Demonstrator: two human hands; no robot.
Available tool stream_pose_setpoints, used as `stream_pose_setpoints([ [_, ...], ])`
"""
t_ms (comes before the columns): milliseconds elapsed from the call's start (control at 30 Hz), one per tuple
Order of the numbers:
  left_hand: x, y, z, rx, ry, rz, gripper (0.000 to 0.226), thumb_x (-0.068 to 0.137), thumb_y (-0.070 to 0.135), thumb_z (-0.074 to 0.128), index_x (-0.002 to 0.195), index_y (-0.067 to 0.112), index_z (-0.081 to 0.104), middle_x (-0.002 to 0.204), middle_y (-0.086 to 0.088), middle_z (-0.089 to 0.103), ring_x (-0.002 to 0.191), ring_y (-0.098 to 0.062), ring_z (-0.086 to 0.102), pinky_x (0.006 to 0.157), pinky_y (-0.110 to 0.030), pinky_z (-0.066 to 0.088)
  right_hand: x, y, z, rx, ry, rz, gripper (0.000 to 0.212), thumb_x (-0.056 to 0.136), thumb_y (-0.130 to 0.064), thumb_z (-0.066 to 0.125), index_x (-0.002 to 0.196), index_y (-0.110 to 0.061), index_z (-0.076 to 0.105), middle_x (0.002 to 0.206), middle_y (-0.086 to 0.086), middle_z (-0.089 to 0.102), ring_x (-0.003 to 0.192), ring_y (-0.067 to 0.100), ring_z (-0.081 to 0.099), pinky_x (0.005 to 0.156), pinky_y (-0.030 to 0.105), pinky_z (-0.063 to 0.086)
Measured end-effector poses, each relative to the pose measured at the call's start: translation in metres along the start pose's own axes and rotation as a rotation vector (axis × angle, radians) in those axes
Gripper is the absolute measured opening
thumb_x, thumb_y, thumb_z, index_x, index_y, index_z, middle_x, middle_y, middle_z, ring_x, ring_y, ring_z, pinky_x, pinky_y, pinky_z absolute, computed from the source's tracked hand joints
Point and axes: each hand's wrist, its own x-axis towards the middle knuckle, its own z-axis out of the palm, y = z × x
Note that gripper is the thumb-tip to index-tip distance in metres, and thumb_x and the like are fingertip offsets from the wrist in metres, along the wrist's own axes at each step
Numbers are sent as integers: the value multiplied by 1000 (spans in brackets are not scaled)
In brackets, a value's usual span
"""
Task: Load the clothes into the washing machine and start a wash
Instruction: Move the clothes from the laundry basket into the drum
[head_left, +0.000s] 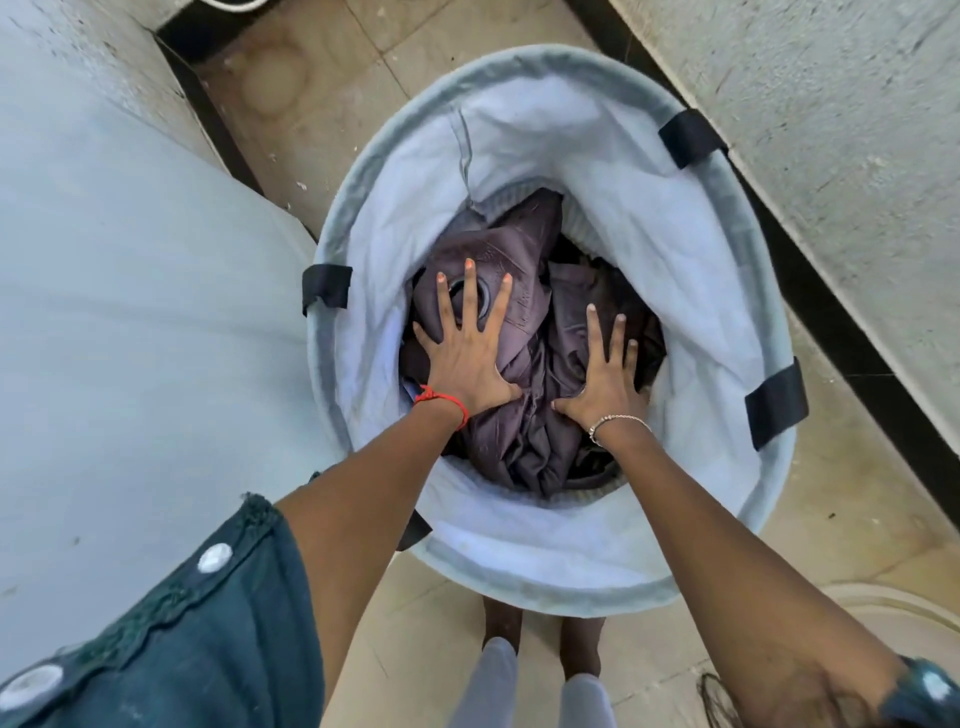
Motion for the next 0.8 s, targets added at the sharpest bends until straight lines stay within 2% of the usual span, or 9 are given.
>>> stream_pose_setpoints([
  [100,2,2,6,-20,2,22,122,64,48,75,147,31,-13,155,-8,-24,139,-40,-23,96,-75,26,3,2,10,97,-35,-77,114,78,-2,66,140,-46,-18,154,-4,-23,144,33,-6,104,64,29],
  [200,3,3,11,-22,15,37,116,69,36,72,147,30,-13,155,-9,-23,139,-41,-21,94,-74,31,4,1,18,69,-8,-131,106,79,17,49,142,-45,-11,156,-3,-16,144,34,-1,101,56,38],
  [367,4,1,13,4,21,54,102,79,19,62,148,26,-13,155,-13,-20,139,-45,-19,94,-71,35,5,0,19,-39,12,-159,99,79,25,32,145,-39,-1,158,3,-3,144,33,11,102,42,38],
  [433,2,2,12,-9,29,59,97,82,13,58,148,25,-12,155,-14,-20,138,-46,-19,95,-68,37,4,0,18,-19,-3,-153,96,80,22,34,146,-39,-1,158,4,-5,144,34,10,103,43,37],
  [500,0,3,11,-6,28,52,95,82,16,57,148,26,-11,155,-13,-20,139,-45,-19,96,-69,35,1,1,18,19,-21,-151,87,85,4,44,146,-38,-2,158,4,-7,144,34,6,105,49,34],
  [567,-1,3,8,30,31,36,100,78,32,61,148,29,-10,156,-10,-18,140,-43,-16,100,-73,25,-1,2,18,4,-44,-135,83,88,-30,53,145,-41,-6,157,-1,-13,145,33,0,109,58,25],
  [633,0,1,5,86,56,20,110,70,61,61,148,31,-11,157,-8,-16,141,-41,-14,101,-76,10,-2,4,17,-23,-44,-100,94,80,-52,58,142,-46,-13,155,-5,-21,144,31,-6,108,65,17],
  [700,3,-3,1,128,106,-11,123,60,77,58,147,29,-14,157,-9,-16,142,-42,-13,100,-76,2,-1,7,16,-28,-9,-75,111,71,-53,68,138,-49,-19,153,-5,-28,144,34,-6,106,68,17],
  [800,9,-8,-6,160,151,-24,135,51,77,65,146,29,-17,156,-14,-16,141,-43,-12,102,-74,4,0,7,18,28,17,-75,126,64,-38,80,136,-51,-22,151,-3,-31,143,37,-6,102,69,27],
])
